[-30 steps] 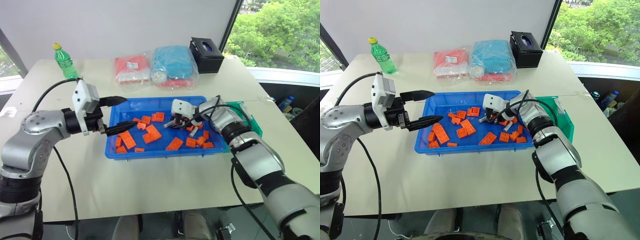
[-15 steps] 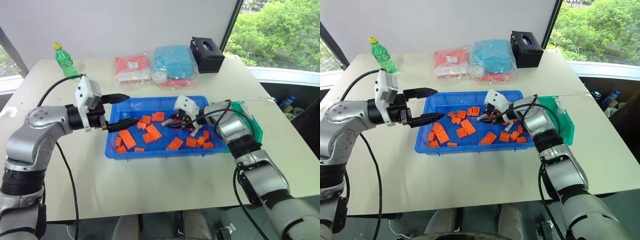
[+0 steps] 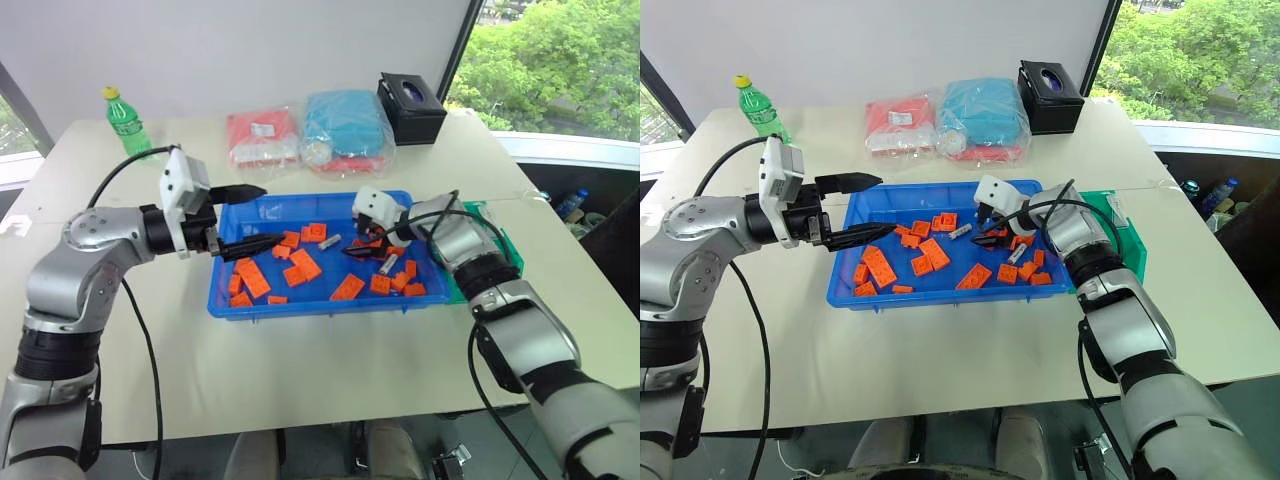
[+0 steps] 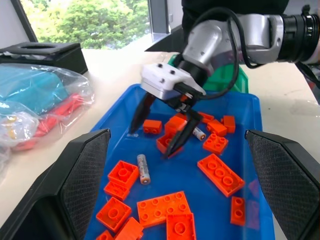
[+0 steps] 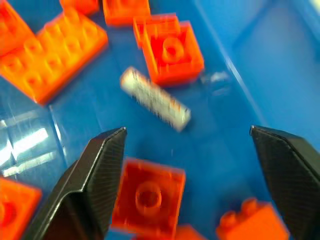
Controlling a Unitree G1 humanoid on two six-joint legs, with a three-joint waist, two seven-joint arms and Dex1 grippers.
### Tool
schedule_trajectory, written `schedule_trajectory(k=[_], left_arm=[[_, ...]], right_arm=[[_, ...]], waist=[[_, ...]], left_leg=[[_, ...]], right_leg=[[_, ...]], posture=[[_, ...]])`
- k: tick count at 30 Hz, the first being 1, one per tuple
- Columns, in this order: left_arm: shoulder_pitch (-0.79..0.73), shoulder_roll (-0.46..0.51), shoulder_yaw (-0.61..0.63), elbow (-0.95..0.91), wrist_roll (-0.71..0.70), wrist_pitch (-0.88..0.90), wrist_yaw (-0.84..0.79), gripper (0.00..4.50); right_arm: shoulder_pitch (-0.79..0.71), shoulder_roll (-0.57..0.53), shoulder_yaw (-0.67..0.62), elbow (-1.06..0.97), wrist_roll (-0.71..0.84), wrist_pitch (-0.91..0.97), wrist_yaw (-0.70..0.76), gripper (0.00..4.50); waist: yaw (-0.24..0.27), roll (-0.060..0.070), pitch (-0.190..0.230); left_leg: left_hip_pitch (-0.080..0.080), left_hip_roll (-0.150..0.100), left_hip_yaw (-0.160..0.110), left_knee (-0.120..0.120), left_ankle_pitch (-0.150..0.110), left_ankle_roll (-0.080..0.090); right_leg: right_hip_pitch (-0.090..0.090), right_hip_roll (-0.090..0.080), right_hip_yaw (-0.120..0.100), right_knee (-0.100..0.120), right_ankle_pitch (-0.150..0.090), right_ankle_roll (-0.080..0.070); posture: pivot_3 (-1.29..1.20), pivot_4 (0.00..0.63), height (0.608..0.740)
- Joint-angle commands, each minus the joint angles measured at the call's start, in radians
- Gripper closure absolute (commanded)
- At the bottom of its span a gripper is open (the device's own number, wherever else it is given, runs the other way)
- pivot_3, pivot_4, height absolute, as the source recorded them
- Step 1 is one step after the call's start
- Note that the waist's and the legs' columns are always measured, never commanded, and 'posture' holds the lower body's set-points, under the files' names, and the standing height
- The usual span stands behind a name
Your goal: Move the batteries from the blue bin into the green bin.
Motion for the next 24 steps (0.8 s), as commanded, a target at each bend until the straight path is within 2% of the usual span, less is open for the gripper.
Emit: schedule_trajectory(k=[1, 7, 12, 15, 21, 22, 24], left_arm=[[0.005, 0.021, 0.041, -0.043, -0.010, -0.003, 0.013, 0.00], [0.030, 0.044, 0.069, -0.069, -0.020, 0.006, 0.027, 0.00], [0.050, 0.055, 0.086, -0.093, -0.030, 0.013, 0.039, 0.00], [0.058, 0.059, 0.093, -0.104, -0.036, 0.018, 0.047, 0.00], [0.053, 0.059, 0.086, -0.096, -0.036, 0.017, 0.043, 0.00], [0.049, 0.057, 0.082, -0.092, -0.035, 0.016, 0.041, 0.00], [0.039, 0.051, 0.071, -0.084, -0.032, 0.012, 0.038, 0.00]], right_arm=[[-0.072, 0.039, -0.008, 0.101, 0.000, -0.046, 0.017, 0.30], [-0.115, 0.090, 0.003, 0.277, -0.044, -0.111, -0.017, 0.30], [-0.111, 0.105, 0.004, 0.349, -0.071, -0.144, -0.037, 0.30], [-0.099, 0.110, -0.003, 0.359, -0.071, -0.149, -0.032, 1.09], [-0.055, 0.108, -0.028, 0.287, -0.038, -0.139, 0.019, 4.11], [-0.043, 0.104, -0.033, 0.256, -0.032, -0.133, 0.026, 4.49], [-0.008, 0.093, -0.053, 0.145, -0.007, -0.078, 0.036, 4.47]], waist=[[0.000, 0.000, 0.000], [0.005, 0.002, 0.002], [0.002, 0.002, 0.002], [0.002, 0.002, 0.002], [0.002, 0.002, 0.002], [0.002, 0.002, 0.002], [0.002, 0.002, 0.002]], left_leg=[[0.000, 0.000, 0.000, 0.000, 0.000, 0.000], [0.000, 0.000, 0.000, 0.000, 0.000, 0.000], [0.000, 0.000, 0.000, 0.000, 0.000, 0.000], [0.001, 0.000, 0.000, 0.000, 0.000, 0.000], [0.001, 0.000, 0.000, 0.000, 0.000, 0.000], [0.001, 0.000, 0.000, 0.001, 0.000, 0.000], [0.001, 0.000, 0.000, 0.000, 0.000, 0.000]], right_leg=[[0.000, 0.000, 0.000, 0.000, 0.000, 0.000], [0.001, 0.000, 0.000, 0.000, 0.001, -0.002], [0.001, 0.000, 0.000, 0.000, 0.001, -0.002], [0.001, 0.000, 0.000, 0.000, 0.001, -0.002], [0.002, 0.000, 0.000, 0.000, 0.000, -0.004], [0.002, 0.000, 0.000, 0.001, 0.000, -0.004], [0.002, 0.000, 0.000, 0.001, 0.000, -0.004]], posture=[[0.00, 0.150, 0.724], [0.00, 0.150, 0.724], [0.00, 0.150, 0.724], [0.00, 0.150, 0.724], [0.00, 0.150, 0.724], [0.00, 0.150, 0.724], [0.00, 0.150, 0.724]])
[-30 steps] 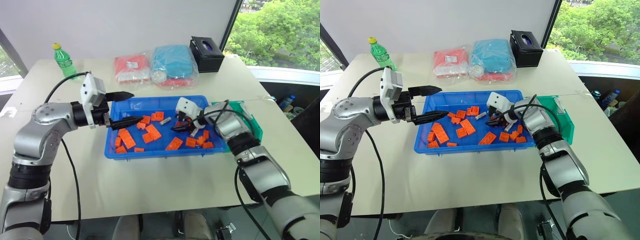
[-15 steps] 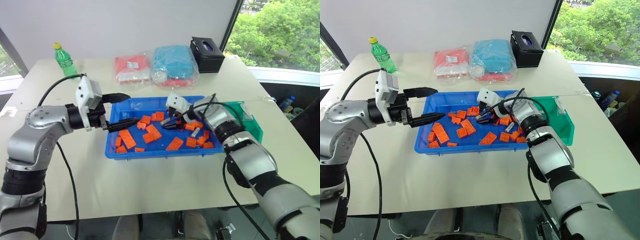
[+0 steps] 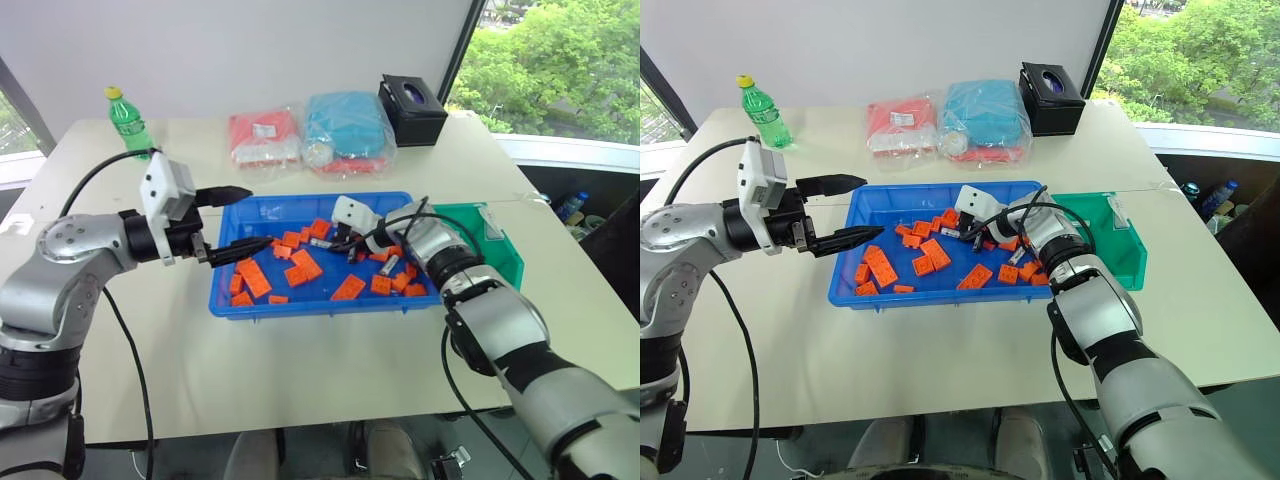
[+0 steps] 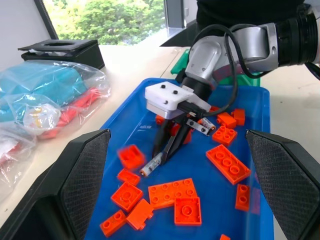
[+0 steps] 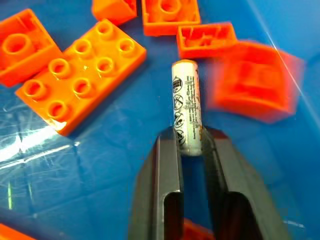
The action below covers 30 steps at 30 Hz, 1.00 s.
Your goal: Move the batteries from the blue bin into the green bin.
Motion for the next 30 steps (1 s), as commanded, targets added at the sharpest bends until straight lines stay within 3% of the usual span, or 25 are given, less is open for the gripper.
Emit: schedule_trajectory(k=[1, 7, 11, 17, 20, 25, 29, 30], left_arm=[[-0.027, -0.004, 0.005, -0.003, -0.008, -0.014, -0.005, 0.00], [-0.030, -0.026, -0.025, 0.010, -0.009, -0.015, -0.021, 0.00], [-0.031, -0.043, -0.043, 0.024, -0.004, -0.017, -0.032, 0.00], [-0.058, -0.079, -0.078, 0.065, 0.009, -0.031, -0.046, 0.00], [-0.091, -0.099, -0.099, 0.099, 0.021, -0.045, -0.059, 0.00], [-0.139, -0.124, -0.123, 0.144, 0.036, -0.058, -0.075, 0.00], [-0.149, -0.132, -0.127, 0.151, 0.039, -0.063, -0.078, 0.00], [-0.148, -0.134, -0.127, 0.149, 0.040, -0.063, -0.078, 0.00]], right_arm=[[0.069, -0.019, -0.039, -0.228, 0.054, 0.120, 0.023, 4.47], [0.339, -0.111, -0.221, -1.065, 0.161, 0.664, -0.087, 4.47], [0.437, -0.175, -0.435, -1.426, 0.186, 0.994, -0.232, 4.47], [0.637, -0.315, -0.666, -1.674, 0.216, 1.261, -0.306, 4.47], [0.749, -0.375, -0.715, -1.704, 0.234, 1.256, -0.315, 4.47], [0.811, -0.380, -0.767, -1.673, 0.266, 1.246, -0.371, 4.47], [0.803, -0.403, -0.750, -1.641, 0.273, 1.220, -0.416, 2.50], [0.793, -0.405, -0.751, -1.643, 0.280, 1.227, -0.423, 2.50]], waist=[[0.001, 0.000, 0.000], [0.011, 0.000, 0.000], [0.024, 0.001, 0.000], [0.035, -0.001, -0.001], [0.030, -0.002, -0.002], [0.027, -0.002, -0.003], [0.028, -0.002, -0.003], [0.028, -0.002, -0.003]], left_leg=[[0.000, 0.000, 0.000, 0.000, 0.000, 0.000], [-0.003, 0.000, -0.001, 0.000, 0.000, 0.000], [-0.004, 0.000, 0.000, 0.001, 0.000, 0.000], [-0.008, 0.001, 0.000, 0.000, -0.002, -0.004], [-0.015, 0.000, 0.002, 0.002, 0.000, 0.000], [-0.013, 0.001, 0.002, 0.002, 0.000, 0.000], [-0.013, 0.001, 0.002, 0.002, 0.000, 0.000], [-0.014, 0.001, 0.002, 0.002, 0.000, 0.000]], right_leg=[[0.000, 0.000, 0.000, 0.000, 0.000, 0.000], [-0.001, 0.000, 0.000, 0.000, 0.002, 0.002], [-0.003, -0.001, 0.000, -0.004, -0.001, 0.001], [-0.006, -0.001, -0.003, -0.015, -0.002, 0.001], [-0.007, -0.002, -0.002, -0.016, -0.001, 0.001], [-0.008, -0.001, -0.002, -0.014, 0.000, 0.000], [-0.008, -0.001, -0.002, -0.014, 0.000, 0.000], [-0.008, -0.001, -0.002, -0.015, 0.000, 0.000]], posture=[[0.00, 0.150, 0.724], [0.00, 0.150, 0.724], [0.00, 0.150, 0.724], [0.00, 0.150, 0.724], [0.00, 0.150, 0.724], [0.00, 0.150, 0.724], [0.00, 0.150, 0.724], [0.00, 0.150, 0.724]])
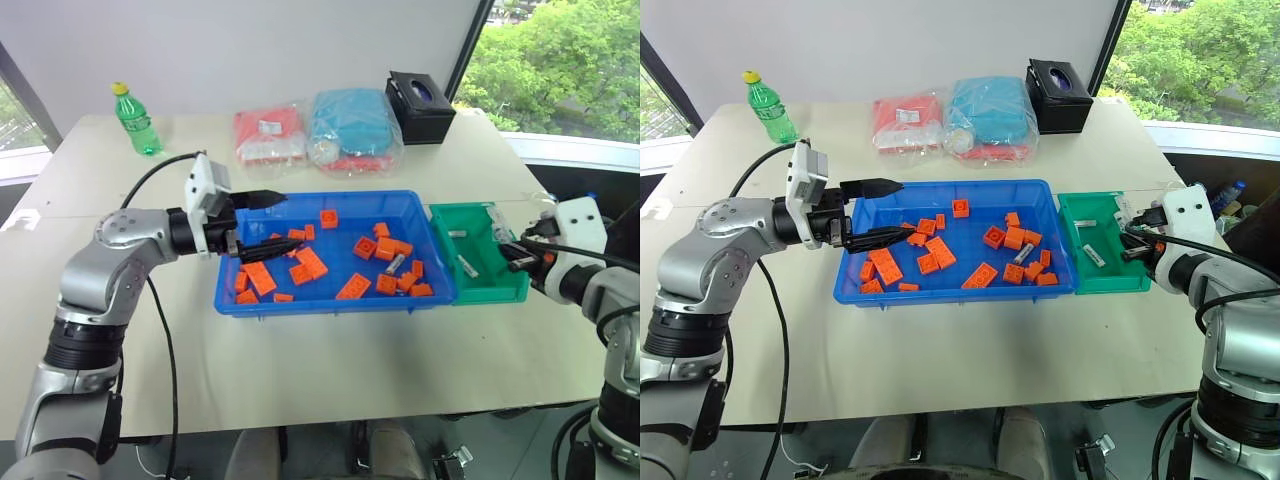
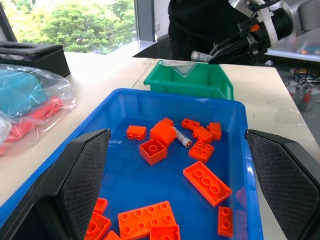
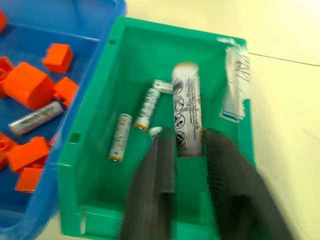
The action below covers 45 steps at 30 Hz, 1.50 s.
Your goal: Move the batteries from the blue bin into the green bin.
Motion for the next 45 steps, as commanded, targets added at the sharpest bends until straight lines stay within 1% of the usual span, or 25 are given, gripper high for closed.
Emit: schedule_trajectory(k=[1, 4, 6, 8, 10, 12, 14, 16, 19, 27, 41, 45], left_arm=[[-0.017, -0.003, 0.012, -0.021, 0.000, -0.016, -0.001, 0.00], [0.006, 0.002, 0.023, -0.045, -0.005, -0.009, 0.007, 0.00], [0.022, 0.004, 0.030, -0.058, -0.007, -0.006, 0.014, 0.00], [0.032, 0.004, 0.035, -0.070, -0.011, -0.001, 0.023, 0.00], [0.039, 0.003, 0.039, -0.082, -0.014, 0.003, 0.032, 0.00], [0.043, 0.002, 0.039, -0.091, -0.015, 0.006, 0.038, 0.00], [0.051, 0.000, 0.040, -0.103, -0.019, 0.008, 0.047, 0.00], [0.057, -0.002, 0.040, -0.116, -0.024, 0.013, 0.055, 0.00], [0.059, 0.001, 0.041, -0.135, -0.035, 0.024, 0.060, 0.00], [0.040, 0.015, 0.043, -0.126, -0.037, 0.020, 0.057, 0.00], [0.043, 0.013, 0.048, -0.142, -0.048, 0.022, 0.083, 0.00], [0.042, 0.012, 0.048, -0.144, -0.050, 0.022, 0.086, 0.00]], right_arm=[[-0.056, -0.018, -0.027, -0.036, 0.033, 0.021, -0.040, 2.50], [-0.164, 0.056, -0.049, -0.114, 0.073, 0.182, -0.092, 2.50], [-0.236, 0.132, -0.044, -0.172, 0.085, 0.299, -0.129, 2.50], [-0.274, 0.235, -0.037, -0.203, 0.105, 0.353, -0.173, 2.50], [-0.279, 0.353, -0.024, -0.214, 0.113, 0.360, -0.238, 2.50], [-0.267, 0.425, -0.010, -0.220, 0.120, 0.360, -0.289, 2.50], [-0.221, 0.479, 0.029, -0.221, 0.123, 0.360, -0.332, 2.50], [-0.176, 0.495, 0.073, -0.201, 0.124, 0.360, -0.363, 2.50], [-0.156, 0.492, 0.118, -0.150, 0.109, 0.360, -0.404, 2.50], [-0.225, 0.497, 0.192, -0.021, 0.133, 0.351, -0.415, 2.50], [-0.255, 0.453, 0.292, 0.215, 0.132, 0.209, -0.407, 2.50], [-0.254, 0.456, 0.315, 0.272, 0.134, 0.162, -0.406, 2.50]], waist=[[0.001, 0.000, 0.000], [-0.001, 0.000, 0.000], [-0.001, 0.000, 0.000], [0.000, -0.001, -0.001], [0.001, -0.001, -0.001], [0.003, 0.001, 0.000], [0.003, 0.003, 0.001], [0.002, 0.002, 0.000], [-0.001, 0.002, 0.001], [-0.003, 0.003, 0.001], [-0.002, 0.003, 0.001], [-0.003, 0.001, 0.000]], left_leg=[[-0.001, 0.000, 0.000, 0.000, 0.000, 0.000], [-0.001, 0.000, 0.000, 0.000, 0.000, 0.000], [-0.001, 0.000, -0.001, 0.000, 0.000, 0.000], [-0.001, 0.000, -0.001, -0.001, 0.000, 0.000], [-0.001, 0.001, -0.002, -0.001, 0.000, 0.000], [-0.002, 0.000, -0.002, 0.000, 0.000, 0.000], [-0.003, -0.001, -0.002, 0.000, 0.000, 0.000], [-0.003, -0.001, -0.002, 0.000, 0.000, 0.000], [-0.003, -0.001, -0.001, 0.001, 0.000, 0.000], [-0.001, 0.000, -0.002, -0.001, 0.000, 0.000], [-0.002, 0.000, -0.002, 0.000, 0.000, 0.001], [-0.002, 0.000, -0.002, 0.000, 0.000, 0.001]], right_leg=[[0.000, 0.000, 0.000, 0.000, 0.000, 0.000], [0.000, 0.000, 0.000, 0.000, 0.000, 0.000], [-0.001, 0.000, 0.000, 0.001, 0.000, 0.000], [-0.002, 0.001, 0.000, 0.001, 0.000, -0.001], [-0.002, 0.001, 0.000, 0.001, 0.001, -0.001], [-0.002, 0.001, -0.001, 0.001, 0.001, -0.002], [-0.003, 0.000, 0.000, 0.000, 0.001, -0.002], [-0.002, 0.000, 0.000, 0.000, 0.001, -0.002], [-0.001, 0.000, 0.000, 0.000, 0.002, -0.002], [-0.002, 0.001, 0.000, 0.002, 0.001, -0.001], [-0.002, 0.001, 0.000, 0.002, 0.001, -0.001], [-0.002, 0.001, 0.000, 0.002, 0.001, -0.001]], posture=[[0.00, 0.150, 0.724], [0.00, 0.150, 0.724], [0.00, 0.150, 0.724], [0.00, 0.150, 0.724], [0.00, 0.150, 0.724], [0.00, 0.150, 0.724], [0.00, 0.150, 0.724], [0.00, 0.150, 0.724], [0.00, 0.150, 0.724], [0.00, 0.150, 0.724], [0.00, 0.150, 0.724], [0.00, 0.150, 0.724]])
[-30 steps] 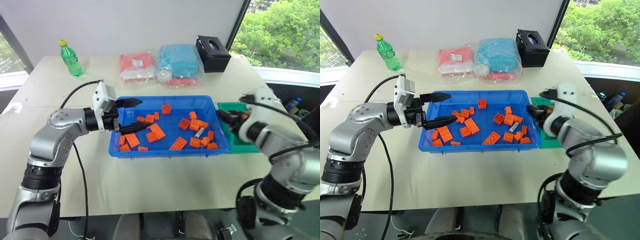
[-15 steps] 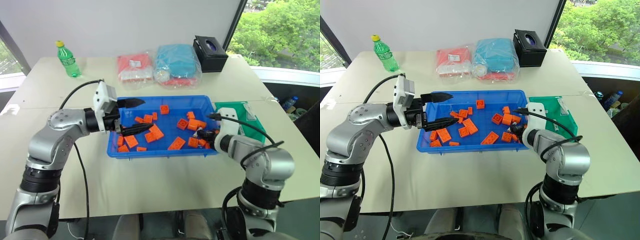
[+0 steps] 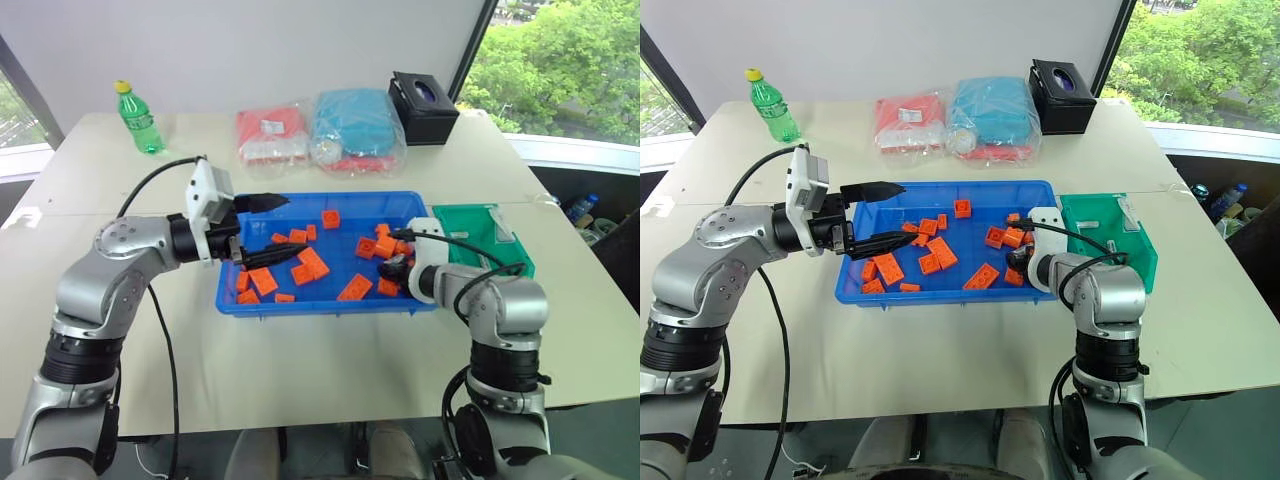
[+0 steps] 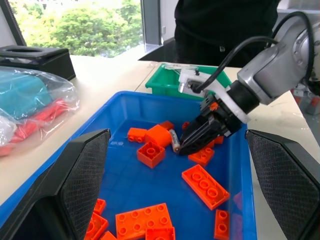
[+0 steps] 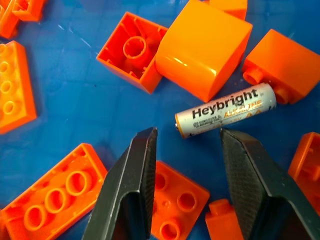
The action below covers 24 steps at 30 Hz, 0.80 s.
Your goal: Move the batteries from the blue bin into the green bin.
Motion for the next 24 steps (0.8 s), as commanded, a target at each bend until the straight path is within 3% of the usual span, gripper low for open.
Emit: schedule_trajectory(k=[1, 7, 10, 14, 16, 20, 24], left_arm=[[-0.015, 0.007, 0.035, -0.030, -0.013, -0.004, 0.007, 0.00], [-0.020, 0.010, 0.039, -0.022, -0.010, -0.010, 0.005, 0.00], [-0.019, 0.009, 0.036, -0.021, -0.007, -0.015, 0.004, 0.00], [-0.025, 0.004, 0.033, -0.016, -0.005, -0.019, 0.004, 0.00], [-0.026, 0.002, 0.032, -0.012, -0.003, -0.022, 0.003, 0.00], [-0.029, -0.002, 0.029, -0.006, 0.003, -0.032, 0.001, 0.00], [-0.028, -0.001, 0.030, -0.002, 0.006, -0.038, -0.002, 0.00]], right_arm=[[-0.009, 0.000, 0.018, 0.044, 0.013, -0.043, 0.003, 2.50], [-0.013, -0.034, 0.017, 0.021, 0.026, -0.048, 0.013, 2.50], [0.022, -0.184, 0.127, -0.033, 0.013, -0.128, 0.078, 2.50], [0.025, -0.196, 0.081, -0.050, 0.065, -0.094, 0.102, 1.22], [0.027, -0.209, 0.101, -0.040, 0.059, -0.109, 0.102, 0.26], [0.020, -0.187, 0.099, -0.015, 0.061, -0.119, 0.079, 0.26], [-0.001, -0.238, 0.170, -0.022, 0.055, -0.173, 0.111, 0.26]], waist=[[0.000, -0.001, -0.001], [0.001, -0.002, -0.001], [0.003, 0.000, 0.000], [0.002, -0.003, -0.002], [0.001, -0.003, -0.002], [0.003, -0.003, -0.002], [0.002, -0.003, -0.002]], left_leg=[[0.000, 0.000, 0.000, 0.000, 0.000, 0.000], [0.000, 0.000, 0.000, 0.000, 0.000, 0.000], [0.000, 0.000, 0.000, 0.000, 0.000, 0.000], [-0.001, 0.000, 0.000, 0.000, 0.000, 0.000], [0.000, 0.000, 0.000, 0.000, 0.000, 0.000], [0.000, 0.000, 0.000, 0.000, 0.000, 0.000], [-0.001, 0.000, 0.000, 0.000, 0.000, 0.000]], right_leg=[[0.000, 0.000, 0.000, 0.000, 0.000, 0.000], [0.000, 0.000, 0.000, 0.000, 0.000, 0.000], [0.000, 0.000, 0.000, 0.000, 0.000, 0.000], [0.000, 0.000, 0.000, -0.002, 0.000, 0.000], [0.000, 0.000, 0.000, -0.001, 0.000, 0.000], [0.000, 0.000, 0.000, -0.001, 0.000, 0.000], [0.000, 0.000, 0.000, -0.002, 0.000, 0.000]], posture=[[0.00, 0.150, 0.724], [0.00, 0.150, 0.724], [0.00, 0.150, 0.724], [0.00, 0.150, 0.724], [0.00, 0.150, 0.724], [0.00, 0.150, 0.724], [0.00, 0.150, 0.724]])
